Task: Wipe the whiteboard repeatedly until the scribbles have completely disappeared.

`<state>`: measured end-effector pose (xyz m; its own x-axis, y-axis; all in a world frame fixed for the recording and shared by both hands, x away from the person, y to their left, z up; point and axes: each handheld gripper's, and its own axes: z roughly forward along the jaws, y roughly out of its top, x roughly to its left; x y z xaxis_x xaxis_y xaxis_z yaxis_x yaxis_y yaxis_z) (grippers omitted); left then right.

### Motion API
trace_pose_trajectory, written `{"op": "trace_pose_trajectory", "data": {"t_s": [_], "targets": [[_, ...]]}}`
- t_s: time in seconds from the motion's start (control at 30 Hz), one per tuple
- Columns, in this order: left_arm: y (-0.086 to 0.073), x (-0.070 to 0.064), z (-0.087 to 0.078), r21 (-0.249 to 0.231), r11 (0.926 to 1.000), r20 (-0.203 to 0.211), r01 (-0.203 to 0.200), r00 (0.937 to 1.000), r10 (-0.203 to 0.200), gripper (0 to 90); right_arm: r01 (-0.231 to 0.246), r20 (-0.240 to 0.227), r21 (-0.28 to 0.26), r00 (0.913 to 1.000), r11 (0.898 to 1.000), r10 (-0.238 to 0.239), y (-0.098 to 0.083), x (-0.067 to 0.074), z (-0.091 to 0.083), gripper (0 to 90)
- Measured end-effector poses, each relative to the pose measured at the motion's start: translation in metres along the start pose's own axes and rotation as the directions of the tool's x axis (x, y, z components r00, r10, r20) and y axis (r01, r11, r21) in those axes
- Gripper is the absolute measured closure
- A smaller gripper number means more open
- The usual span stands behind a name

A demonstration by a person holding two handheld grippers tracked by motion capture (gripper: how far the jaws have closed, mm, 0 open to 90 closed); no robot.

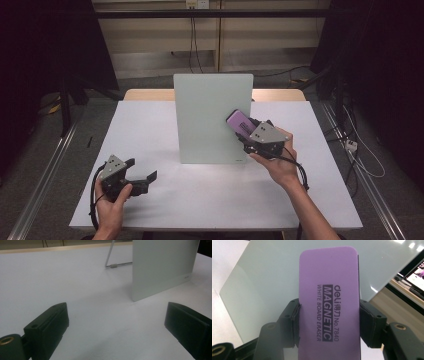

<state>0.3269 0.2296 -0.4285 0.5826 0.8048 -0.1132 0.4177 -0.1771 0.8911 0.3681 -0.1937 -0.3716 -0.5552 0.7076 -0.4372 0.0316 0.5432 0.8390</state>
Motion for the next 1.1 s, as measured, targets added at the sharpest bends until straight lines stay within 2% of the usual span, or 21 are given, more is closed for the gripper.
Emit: {"op": "trace_pose_trajectory", "data": {"t_s": [0.13,0.33,0.5,0.6,0.73,0.77,0.87,1.03,1.1], "targets": [[0.0,0.0,-0.001,-0.001,1.0,0.004,0.001,1.0,-0.001,5.4,0.035,-0.016,0.025,0.9993,0.999,-0.034,-0.002,0.013,0.009,41.8],[0.0,0.0,-0.001,-0.003,1.0,0.004,0.001,1.0,-0.001,5.4,0.087,-0.079,0.058,0.9935,0.995,-0.082,-0.009,0.038,0.019,41.8],[0.0,0.0,-0.001,-0.002,1.0,0.004,0.002,1.0,-0.002,5.4,0.102,-0.129,0.083,0.9874,0.991,-0.091,-0.013,0.051,0.024,41.8],[0.0,0.0,-0.001,-0.002,1.0,0.004,0.003,1.0,-0.003,5.4,0.092,-0.147,0.091,0.9861,0.992,-0.078,-0.013,0.052,0.025,41.8],[-0.002,0.003,-0.002,0.0,1.0,-0.001,0.009,1.0,-0.009,5.4,0.041,-0.164,0.094,0.9861,0.995,-0.025,-0.012,0.049,0.022,41.8],[-0.003,0.003,-0.002,0.0,0.9998,-0.001,0.022,0.9998,-0.022,5.4,0.038,-0.171,0.093,0.985,0.995,-0.021,-0.011,0.049,0.022,41.8],[-0.003,0.004,-0.002,0.002,0.9997,-0.005,0.024,0.9997,-0.024,5.4,0.017,-0.187,0.075,0.9823,0.997,-0.003,-0.007,0.048,0.019,41.8],[-0.002,0.001,-0.001,0.007,1.0,-0.007,-0.007,1.0,0.007,5.4,-0.053,-0.209,0.034,0.976,0.998,0.059,-0.002,0.041,0.01,41.8],[-0.002,0.0,-0.001,0.008,0.9999,-0.005,-0.008,1.0,0.008,5.4,-0.081,-0.217,0.028,0.9723,0.996,0.086,-0.002,0.038,0.007,41.8]]}}
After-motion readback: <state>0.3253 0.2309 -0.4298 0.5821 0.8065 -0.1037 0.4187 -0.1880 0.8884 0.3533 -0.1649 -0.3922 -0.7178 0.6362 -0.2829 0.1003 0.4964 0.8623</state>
